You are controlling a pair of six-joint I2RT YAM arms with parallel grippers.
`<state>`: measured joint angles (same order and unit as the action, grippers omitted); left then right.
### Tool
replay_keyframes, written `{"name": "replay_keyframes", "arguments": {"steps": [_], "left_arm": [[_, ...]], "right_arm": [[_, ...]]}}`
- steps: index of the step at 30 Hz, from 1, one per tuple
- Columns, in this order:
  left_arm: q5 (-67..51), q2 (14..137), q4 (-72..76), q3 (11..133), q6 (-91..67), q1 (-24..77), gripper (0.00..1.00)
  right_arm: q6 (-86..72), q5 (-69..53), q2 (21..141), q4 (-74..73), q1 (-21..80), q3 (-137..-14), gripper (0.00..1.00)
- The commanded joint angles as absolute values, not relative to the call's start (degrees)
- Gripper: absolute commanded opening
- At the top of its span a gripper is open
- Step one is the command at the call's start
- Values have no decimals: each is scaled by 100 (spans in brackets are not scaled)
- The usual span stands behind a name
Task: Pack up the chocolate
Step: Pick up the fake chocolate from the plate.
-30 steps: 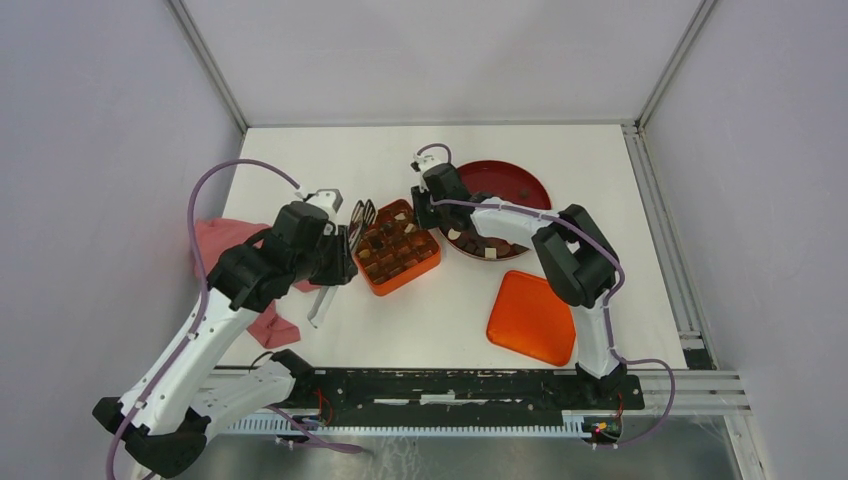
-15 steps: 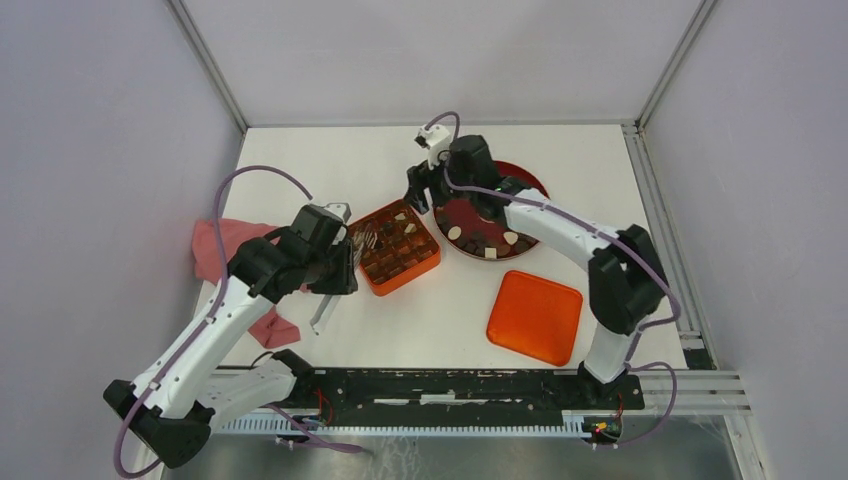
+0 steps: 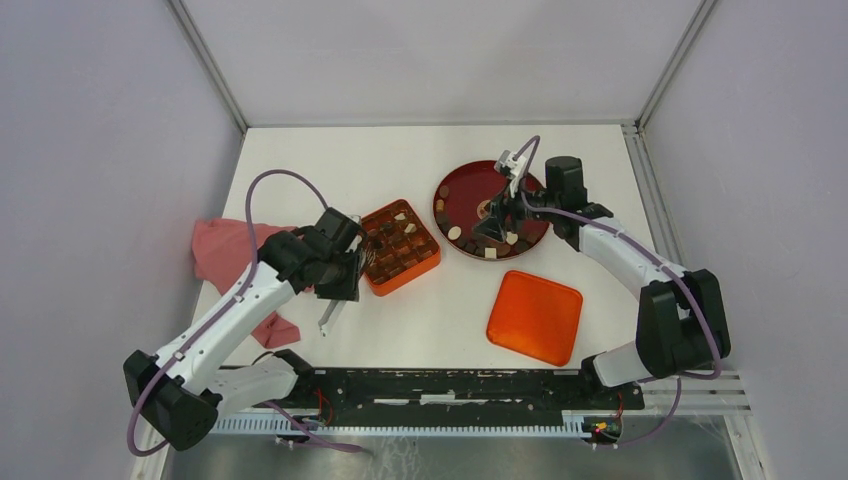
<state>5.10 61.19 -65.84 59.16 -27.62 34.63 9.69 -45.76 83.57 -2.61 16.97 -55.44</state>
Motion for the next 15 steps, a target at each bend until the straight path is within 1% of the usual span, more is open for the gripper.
{"name": "replay_keyframes", "arguments": {"steps": [1, 4, 6, 10, 15], "left_arm": [[670, 6212, -6292, 5887, -2929, 3495, 4], [676, 6348, -6225, 5943, -2879, 3500, 6], [686, 6450, -6214, 5965, -2843, 3496, 10], [655, 6539, -6214, 6019, -2800, 3497, 15], [713, 6543, -6231, 5988, -2795, 3504, 27]], "right_arm": [[1115, -5336, 8065, 97, 1488, -5519, 76], [1075, -5437, 8033, 147, 1416, -5485, 76], [1046, -5488, 8023, 184, 1382, -5471, 76], [1021, -5523, 8007, 211, 1306, -5449, 76], [976, -5605, 8035, 255, 1254, -5423, 76]]}}
